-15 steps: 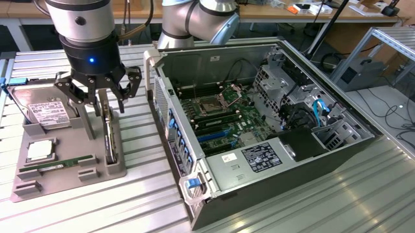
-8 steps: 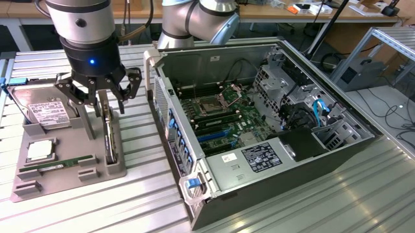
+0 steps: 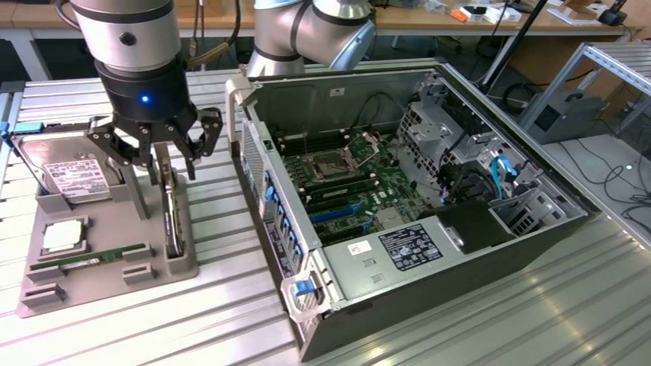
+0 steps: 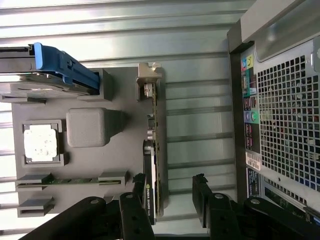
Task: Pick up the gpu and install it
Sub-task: 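Pick up the gpu and move the gpu toward the slot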
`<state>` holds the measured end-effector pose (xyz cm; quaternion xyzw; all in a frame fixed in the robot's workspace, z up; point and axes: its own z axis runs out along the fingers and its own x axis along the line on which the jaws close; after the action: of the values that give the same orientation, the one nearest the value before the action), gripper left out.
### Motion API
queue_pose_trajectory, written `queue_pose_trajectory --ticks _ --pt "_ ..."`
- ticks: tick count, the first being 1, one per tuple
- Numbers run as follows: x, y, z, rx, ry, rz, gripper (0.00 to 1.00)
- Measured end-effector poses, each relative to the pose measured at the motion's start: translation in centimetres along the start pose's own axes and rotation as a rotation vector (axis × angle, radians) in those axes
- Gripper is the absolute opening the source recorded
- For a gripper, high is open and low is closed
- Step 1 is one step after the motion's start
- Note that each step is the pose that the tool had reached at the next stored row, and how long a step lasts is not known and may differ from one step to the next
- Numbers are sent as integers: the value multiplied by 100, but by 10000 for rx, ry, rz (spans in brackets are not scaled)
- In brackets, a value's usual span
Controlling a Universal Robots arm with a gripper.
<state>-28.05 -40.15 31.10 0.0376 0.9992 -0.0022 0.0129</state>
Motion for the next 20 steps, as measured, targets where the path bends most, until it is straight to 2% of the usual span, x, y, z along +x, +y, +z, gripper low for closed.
queue_pose_trajectory --ticks 20 --pt "1 0 48 0 0 0 50"
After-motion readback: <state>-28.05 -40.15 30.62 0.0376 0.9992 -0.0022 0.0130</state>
